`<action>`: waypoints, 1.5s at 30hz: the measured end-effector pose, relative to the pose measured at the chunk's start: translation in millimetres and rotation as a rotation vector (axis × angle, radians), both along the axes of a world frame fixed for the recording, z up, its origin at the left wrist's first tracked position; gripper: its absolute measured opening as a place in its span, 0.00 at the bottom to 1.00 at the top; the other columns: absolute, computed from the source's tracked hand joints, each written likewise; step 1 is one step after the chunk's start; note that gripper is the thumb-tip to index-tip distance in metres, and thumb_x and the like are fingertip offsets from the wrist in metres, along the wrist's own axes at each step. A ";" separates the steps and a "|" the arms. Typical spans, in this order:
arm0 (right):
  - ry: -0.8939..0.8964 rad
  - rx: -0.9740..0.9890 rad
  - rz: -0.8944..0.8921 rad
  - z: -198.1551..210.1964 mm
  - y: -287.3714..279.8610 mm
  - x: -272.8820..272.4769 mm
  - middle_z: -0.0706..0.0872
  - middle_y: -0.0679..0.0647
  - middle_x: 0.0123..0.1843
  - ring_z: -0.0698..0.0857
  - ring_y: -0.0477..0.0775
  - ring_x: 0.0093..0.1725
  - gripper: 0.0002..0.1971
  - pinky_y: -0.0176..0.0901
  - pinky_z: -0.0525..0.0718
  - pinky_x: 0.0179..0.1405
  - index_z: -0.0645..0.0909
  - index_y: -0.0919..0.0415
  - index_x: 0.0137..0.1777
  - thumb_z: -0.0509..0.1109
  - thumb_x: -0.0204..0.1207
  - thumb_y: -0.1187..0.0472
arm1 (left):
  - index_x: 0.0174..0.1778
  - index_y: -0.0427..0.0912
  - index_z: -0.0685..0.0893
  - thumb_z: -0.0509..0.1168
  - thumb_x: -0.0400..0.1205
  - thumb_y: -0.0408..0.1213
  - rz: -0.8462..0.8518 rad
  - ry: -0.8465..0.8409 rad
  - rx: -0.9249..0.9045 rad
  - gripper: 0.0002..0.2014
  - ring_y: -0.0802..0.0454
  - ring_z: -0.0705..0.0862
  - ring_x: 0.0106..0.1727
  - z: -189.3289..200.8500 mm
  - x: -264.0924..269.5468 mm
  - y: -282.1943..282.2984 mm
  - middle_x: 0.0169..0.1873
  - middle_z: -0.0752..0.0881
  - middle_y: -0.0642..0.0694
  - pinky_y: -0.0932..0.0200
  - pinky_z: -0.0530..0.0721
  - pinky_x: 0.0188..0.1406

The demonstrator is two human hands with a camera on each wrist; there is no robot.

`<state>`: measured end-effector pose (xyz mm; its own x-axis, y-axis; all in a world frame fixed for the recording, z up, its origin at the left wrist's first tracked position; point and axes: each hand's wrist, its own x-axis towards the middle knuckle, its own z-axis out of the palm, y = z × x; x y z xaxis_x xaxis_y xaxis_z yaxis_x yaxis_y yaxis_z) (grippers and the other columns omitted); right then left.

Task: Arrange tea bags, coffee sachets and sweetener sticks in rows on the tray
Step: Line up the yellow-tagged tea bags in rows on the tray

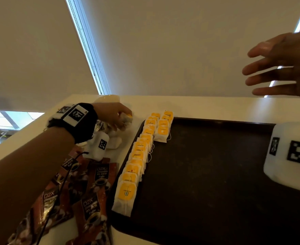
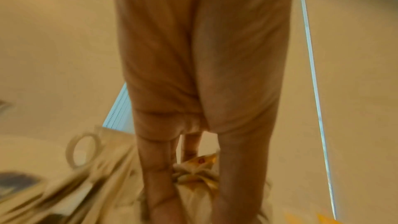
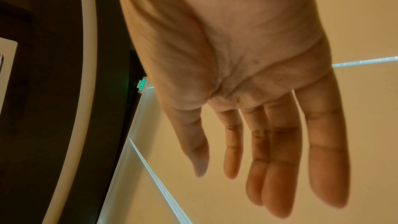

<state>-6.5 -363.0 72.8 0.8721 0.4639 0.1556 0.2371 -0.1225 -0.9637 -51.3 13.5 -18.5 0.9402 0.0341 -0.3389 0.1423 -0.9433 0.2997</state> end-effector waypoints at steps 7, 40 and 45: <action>0.231 0.083 0.089 -10.6 36.6 -29.8 0.89 0.56 0.49 0.90 0.53 0.49 0.19 0.48 0.90 0.43 0.83 0.56 0.53 0.70 0.69 0.45 | 0.47 0.51 0.84 0.75 0.72 0.28 -0.087 -0.305 -0.124 0.15 0.56 0.88 0.42 76.2 -25.5 -30.1 0.44 0.87 0.51 0.71 0.84 0.39; 0.462 0.435 0.047 -95.1 83.1 -44.2 0.85 0.62 0.36 0.82 0.53 0.28 0.31 0.37 0.78 0.18 0.80 0.62 0.55 0.46 0.81 0.37 | 0.38 0.53 0.84 0.67 0.74 0.54 -0.225 -0.536 -0.427 0.09 0.62 0.86 0.33 39.1 -27.4 -155.1 0.29 0.87 0.55 0.72 0.80 0.38; 0.465 0.436 0.068 -99.2 80.6 -40.0 0.84 0.64 0.39 0.80 0.54 0.29 0.38 0.39 0.78 0.20 0.76 0.65 0.65 0.43 0.79 0.33 | 0.50 0.59 0.81 0.72 0.71 0.50 -0.321 -0.500 -0.455 0.13 0.58 0.84 0.38 38.9 -28.3 -154.1 0.38 0.84 0.57 0.74 0.78 0.34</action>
<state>-46.5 -282.4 -26.4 0.8646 0.5004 -0.0450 -0.2243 0.3043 -0.9258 -79.6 -140.5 20.3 0.9260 -0.3091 0.2166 -0.3747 -0.6830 0.6270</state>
